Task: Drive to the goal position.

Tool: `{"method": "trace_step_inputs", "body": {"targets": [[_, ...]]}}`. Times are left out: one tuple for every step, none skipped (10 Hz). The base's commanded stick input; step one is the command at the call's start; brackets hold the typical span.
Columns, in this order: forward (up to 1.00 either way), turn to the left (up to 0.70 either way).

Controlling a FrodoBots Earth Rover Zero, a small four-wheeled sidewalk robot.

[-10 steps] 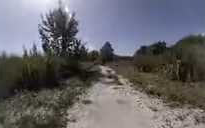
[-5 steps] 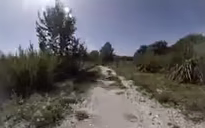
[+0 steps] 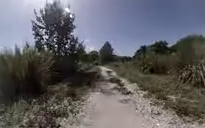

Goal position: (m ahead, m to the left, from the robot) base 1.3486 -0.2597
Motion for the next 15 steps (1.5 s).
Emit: {"method": "trace_step_inputs", "body": {"targets": [[0.70,0.00],[0.70,0.00],[0.70,0.00],[0.70,0.00],[0.70,0.00],[0.70,0.00],[0.70,0.00],[0.70,0.00],[0.70,-0.24],[0.70,-0.35],[0.70,-0.15],[0.70,0.00],[0.70,0.00],[0.70,0.00],[0.70,0.00]]}}
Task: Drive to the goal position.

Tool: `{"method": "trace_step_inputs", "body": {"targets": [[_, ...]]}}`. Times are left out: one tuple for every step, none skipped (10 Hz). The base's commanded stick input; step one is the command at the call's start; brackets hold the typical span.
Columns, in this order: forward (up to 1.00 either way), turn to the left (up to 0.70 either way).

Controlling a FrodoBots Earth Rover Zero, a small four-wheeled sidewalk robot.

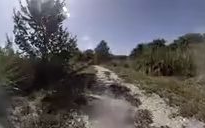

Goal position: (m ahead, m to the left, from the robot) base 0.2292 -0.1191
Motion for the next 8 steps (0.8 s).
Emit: {"method": "trace_step_inputs", "body": {"targets": [[0.70,0.00],[0.70,0.00],[0.70,0.00],[0.70,0.00],[0.70,0.00],[0.70,0.00],[0.70,0.00],[0.70,0.00]]}}
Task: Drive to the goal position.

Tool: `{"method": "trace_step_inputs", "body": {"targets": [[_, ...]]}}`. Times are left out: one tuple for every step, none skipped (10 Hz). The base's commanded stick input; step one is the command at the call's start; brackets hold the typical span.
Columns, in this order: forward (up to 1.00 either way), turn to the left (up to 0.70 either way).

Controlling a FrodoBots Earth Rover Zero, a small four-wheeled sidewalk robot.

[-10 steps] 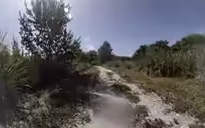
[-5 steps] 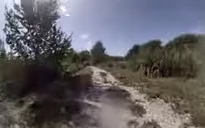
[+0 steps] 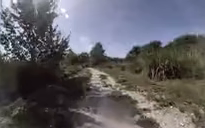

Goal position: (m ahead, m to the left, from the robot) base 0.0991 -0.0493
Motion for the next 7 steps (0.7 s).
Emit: {"method": "trace_step_inputs", "body": {"targets": [[0.70,0.00],[0.70,0.00],[0.70,0.00],[0.70,0.00],[0.70,0.00],[0.70,0.00],[0.70,0.00]]}}
